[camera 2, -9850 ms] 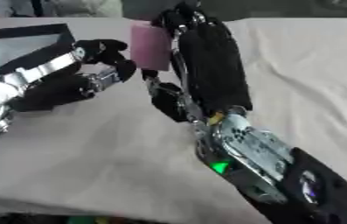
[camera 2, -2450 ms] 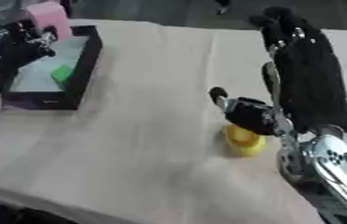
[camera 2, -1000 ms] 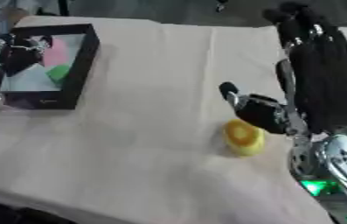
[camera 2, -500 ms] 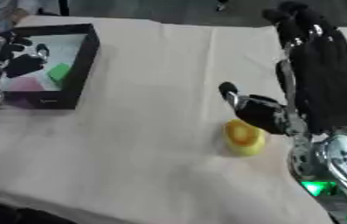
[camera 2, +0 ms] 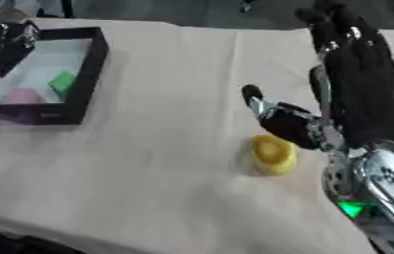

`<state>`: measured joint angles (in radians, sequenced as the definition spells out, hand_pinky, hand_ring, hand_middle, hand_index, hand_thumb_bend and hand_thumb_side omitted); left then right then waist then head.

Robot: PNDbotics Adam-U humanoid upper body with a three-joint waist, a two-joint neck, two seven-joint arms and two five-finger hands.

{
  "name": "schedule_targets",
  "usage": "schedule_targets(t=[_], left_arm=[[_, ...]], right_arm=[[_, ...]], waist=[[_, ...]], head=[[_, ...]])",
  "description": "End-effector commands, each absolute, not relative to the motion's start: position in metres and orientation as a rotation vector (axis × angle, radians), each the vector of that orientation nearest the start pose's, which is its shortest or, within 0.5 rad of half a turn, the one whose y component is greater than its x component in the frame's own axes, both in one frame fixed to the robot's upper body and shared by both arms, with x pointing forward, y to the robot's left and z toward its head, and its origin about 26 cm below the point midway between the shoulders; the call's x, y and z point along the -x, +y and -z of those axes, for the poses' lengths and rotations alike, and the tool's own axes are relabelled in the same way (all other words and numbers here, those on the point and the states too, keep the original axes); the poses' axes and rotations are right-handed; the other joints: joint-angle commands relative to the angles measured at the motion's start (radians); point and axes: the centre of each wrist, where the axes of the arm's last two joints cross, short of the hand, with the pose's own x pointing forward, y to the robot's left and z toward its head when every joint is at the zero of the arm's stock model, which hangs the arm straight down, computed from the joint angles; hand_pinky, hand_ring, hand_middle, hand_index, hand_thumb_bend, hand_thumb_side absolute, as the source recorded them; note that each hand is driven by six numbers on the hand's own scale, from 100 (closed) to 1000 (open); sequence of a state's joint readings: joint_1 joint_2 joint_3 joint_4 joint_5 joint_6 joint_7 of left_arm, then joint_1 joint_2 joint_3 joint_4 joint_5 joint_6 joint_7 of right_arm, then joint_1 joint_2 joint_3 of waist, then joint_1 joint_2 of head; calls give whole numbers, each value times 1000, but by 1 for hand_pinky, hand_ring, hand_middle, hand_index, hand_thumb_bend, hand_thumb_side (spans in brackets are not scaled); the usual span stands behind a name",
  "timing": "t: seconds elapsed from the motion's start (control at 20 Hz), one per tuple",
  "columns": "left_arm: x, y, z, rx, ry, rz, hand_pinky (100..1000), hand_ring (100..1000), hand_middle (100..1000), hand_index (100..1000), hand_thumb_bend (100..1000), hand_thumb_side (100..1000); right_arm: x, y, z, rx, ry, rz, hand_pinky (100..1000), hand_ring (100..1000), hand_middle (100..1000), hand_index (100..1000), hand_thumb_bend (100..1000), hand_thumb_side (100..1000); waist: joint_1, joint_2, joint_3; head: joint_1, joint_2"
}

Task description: Pick up the objects with one hand, pass them to the other hand, and then place them into the box on the other side of the table.

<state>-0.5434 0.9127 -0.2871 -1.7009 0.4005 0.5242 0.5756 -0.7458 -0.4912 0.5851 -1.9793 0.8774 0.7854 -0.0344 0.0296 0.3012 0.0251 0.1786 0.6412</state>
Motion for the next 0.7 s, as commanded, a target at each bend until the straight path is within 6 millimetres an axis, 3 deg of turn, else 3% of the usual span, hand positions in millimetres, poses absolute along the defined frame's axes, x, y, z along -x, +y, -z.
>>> schedule_targets(t=[0.05, 0.3, 0.7], left_arm=[[-336, 307, -265, -775, -1641, 184, 1000, 838, 814, 844, 100, 843], [-326, 302, -273, -500, -1731, 298, 1000, 853, 817, 834, 100, 880], [-318, 298, -277, -452, -1761, 373, 1000, 856, 806, 794, 100, 820]], right_arm=[[-290, -131, -261, 1131, -1796, -854, 848, 890, 893, 871, 335, 574], [-305, -153, -265, 860, -1601, -912, 829, 890, 890, 865, 427, 598], [-331, -162, -253, 712, -1494, -886, 832, 898, 887, 858, 513, 533]], waist=[[-5, -27, 0], [-6, -32, -5], [-8, -38, -10]], head=[[-23, 9], [-60, 18], [-95, 25]])
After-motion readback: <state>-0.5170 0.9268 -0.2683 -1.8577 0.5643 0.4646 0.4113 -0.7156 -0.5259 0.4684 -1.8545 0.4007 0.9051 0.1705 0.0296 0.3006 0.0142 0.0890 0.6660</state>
